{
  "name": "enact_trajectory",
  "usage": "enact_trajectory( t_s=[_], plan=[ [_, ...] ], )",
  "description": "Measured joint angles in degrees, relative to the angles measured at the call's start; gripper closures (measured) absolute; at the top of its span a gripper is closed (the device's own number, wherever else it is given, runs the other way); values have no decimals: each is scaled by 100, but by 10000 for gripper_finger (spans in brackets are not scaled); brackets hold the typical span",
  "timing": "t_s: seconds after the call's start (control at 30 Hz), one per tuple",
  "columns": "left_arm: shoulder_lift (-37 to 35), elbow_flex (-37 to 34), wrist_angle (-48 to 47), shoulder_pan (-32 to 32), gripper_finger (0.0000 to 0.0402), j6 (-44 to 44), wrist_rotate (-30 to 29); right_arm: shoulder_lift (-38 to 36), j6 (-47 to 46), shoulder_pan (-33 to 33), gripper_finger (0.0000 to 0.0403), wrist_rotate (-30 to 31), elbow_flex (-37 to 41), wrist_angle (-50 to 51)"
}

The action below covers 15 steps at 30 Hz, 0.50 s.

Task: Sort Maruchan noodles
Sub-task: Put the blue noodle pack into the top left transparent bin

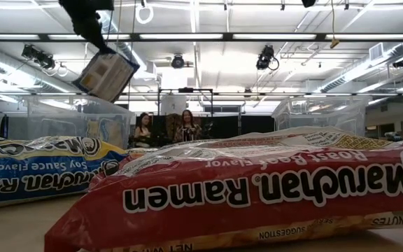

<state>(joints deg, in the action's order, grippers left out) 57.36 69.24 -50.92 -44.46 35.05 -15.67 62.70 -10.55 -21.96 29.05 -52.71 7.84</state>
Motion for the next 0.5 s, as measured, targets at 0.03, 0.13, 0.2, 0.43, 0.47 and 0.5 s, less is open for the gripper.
enact_trajectory(
  t_s=[0.03, 0.13, 0.2, 0.43, 0.47, 0.5],
  plan=[
    [0, -72, -4, -80, 398, -8, 66, 0, -2, 0, 367, -35, 0, 0],
    [0, -282, 4, -313, 398, -14, 122, 0, -5, -2, 367, -64, 0, 0],
    [0, -431, 17, -444, 398, -91, 132, 0, -41, 0, 367, -63, 0, 0],
    [2, -971, 430, -728, 398, -189, 612, 0, -44, -2, 367, -67, 0, -2],
    [2, -1035, 544, -747, 398, -190, 674, 0, -44, -2, 367, -67, 0, 0],
    [2, -1108, 660, -765, 398, -190, 697, 0, -44, -2, 367, -67, 0, 0]
  ],
)
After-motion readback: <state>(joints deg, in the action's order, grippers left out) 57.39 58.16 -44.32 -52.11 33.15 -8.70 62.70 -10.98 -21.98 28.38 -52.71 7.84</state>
